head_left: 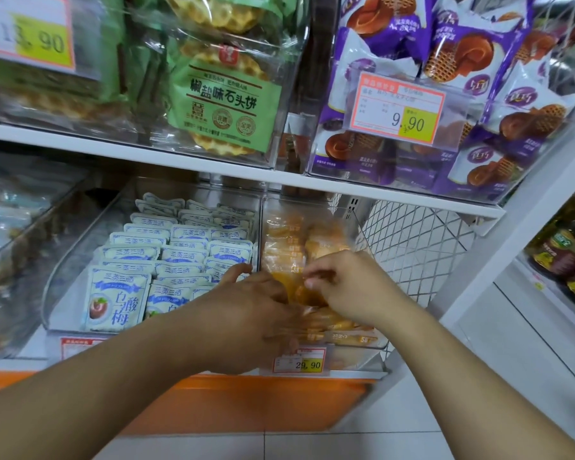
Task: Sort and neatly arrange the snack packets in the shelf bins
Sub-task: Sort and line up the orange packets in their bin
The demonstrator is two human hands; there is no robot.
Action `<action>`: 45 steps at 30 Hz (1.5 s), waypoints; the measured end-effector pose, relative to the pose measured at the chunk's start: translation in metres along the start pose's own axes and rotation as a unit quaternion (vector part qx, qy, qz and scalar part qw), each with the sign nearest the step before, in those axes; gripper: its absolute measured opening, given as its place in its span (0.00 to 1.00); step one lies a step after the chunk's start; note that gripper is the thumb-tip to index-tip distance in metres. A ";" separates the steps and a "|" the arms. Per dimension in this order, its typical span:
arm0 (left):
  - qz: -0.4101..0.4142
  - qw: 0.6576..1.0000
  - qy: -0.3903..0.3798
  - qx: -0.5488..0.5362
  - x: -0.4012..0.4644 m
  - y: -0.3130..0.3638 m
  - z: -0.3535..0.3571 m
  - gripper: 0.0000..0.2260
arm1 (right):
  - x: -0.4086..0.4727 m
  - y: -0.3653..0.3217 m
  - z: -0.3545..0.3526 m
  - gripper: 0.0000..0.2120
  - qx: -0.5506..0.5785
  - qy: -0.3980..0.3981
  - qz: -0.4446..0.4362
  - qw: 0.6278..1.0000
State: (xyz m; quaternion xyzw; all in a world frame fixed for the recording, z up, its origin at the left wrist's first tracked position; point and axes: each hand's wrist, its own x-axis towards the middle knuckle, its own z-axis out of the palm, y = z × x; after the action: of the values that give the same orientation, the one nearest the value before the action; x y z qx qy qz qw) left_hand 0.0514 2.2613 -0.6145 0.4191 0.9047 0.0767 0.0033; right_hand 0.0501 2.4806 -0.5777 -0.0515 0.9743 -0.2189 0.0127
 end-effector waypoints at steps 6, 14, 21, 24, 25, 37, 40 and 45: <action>0.000 1.000 0.000 0.000 -0.001 -0.002 0.001 0.25 | 0.014 0.003 0.013 0.11 0.021 0.004 0.055 0.998; -0.019 1.000 0.002 0.004 0.000 0.004 -0.003 0.26 | -0.003 0.015 -0.011 0.11 0.311 0.112 0.095 0.939; -0.028 0.999 0.031 -0.009 0.001 0.004 0.004 0.24 | -0.037 0.039 -0.026 0.15 0.332 0.235 0.024 0.913; -0.032 0.999 0.031 0.017 0.002 0.004 0.005 0.28 | -0.050 0.041 -0.032 0.13 0.367 0.285 -0.004 0.886; -0.034 0.999 0.034 0.017 0.002 0.004 0.006 0.27 | -0.053 0.041 -0.033 0.12 0.370 0.296 -0.009 0.881; -0.040 0.998 0.052 0.012 0.002 0.005 0.006 0.34 | -0.053 0.060 -0.020 0.18 0.178 0.198 -0.014 0.964; -0.038 0.998 0.047 0.009 0.002 0.004 0.006 0.33 | -0.054 0.061 -0.014 0.26 -0.034 0.111 -0.062 0.991; -0.033 0.999 0.041 0.008 0.002 0.002 0.007 0.28 | -0.049 0.058 -0.014 0.13 -0.131 0.094 -0.112 0.981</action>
State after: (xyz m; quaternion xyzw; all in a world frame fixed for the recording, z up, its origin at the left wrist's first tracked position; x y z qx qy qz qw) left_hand 0.0522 2.2655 -0.6213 0.3854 0.9180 0.0864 -0.0347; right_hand 0.0924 2.5442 -0.5898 -0.1404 0.9795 -0.0934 -0.1104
